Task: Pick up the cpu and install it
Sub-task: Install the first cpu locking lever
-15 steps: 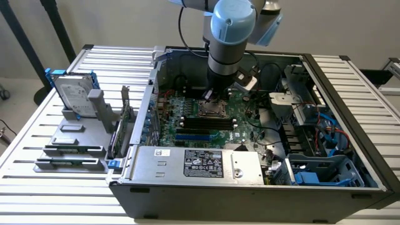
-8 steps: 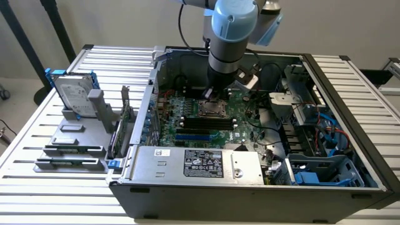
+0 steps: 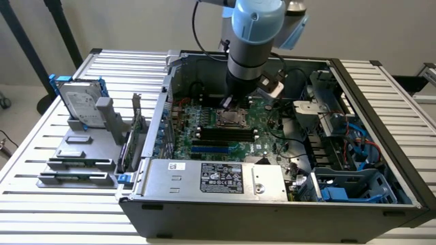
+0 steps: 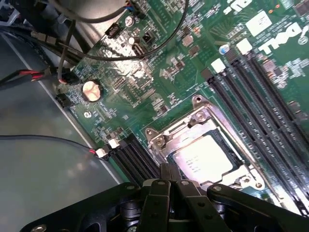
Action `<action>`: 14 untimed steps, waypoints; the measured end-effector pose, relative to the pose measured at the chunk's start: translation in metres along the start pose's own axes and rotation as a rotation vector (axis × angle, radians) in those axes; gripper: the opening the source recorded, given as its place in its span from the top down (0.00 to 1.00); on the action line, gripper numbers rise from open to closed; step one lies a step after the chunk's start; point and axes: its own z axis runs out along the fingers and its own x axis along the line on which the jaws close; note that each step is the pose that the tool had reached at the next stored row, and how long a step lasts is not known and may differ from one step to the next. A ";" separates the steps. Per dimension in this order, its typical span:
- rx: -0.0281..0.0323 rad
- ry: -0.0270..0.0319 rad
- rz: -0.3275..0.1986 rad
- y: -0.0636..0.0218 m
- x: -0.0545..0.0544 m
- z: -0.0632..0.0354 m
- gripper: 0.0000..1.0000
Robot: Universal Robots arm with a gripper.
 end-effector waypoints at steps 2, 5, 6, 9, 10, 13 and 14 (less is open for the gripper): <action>0.0013 -0.0009 0.001 0.0023 -0.004 -0.0029 0.89; 0.0031 -0.0024 0.002 0.0059 -0.011 -0.0080 0.89; 0.0036 -0.0027 0.002 0.0069 -0.014 -0.0096 0.89; 0.0049 -0.0034 0.002 0.0091 -0.021 -0.0142 0.89; 0.0052 -0.0034 0.003 0.0091 -0.023 -0.0156 0.89; 0.0059 -0.0033 0.002 0.0089 -0.031 -0.0200 0.89; 0.0061 -0.0030 0.003 0.0089 -0.033 -0.0216 0.89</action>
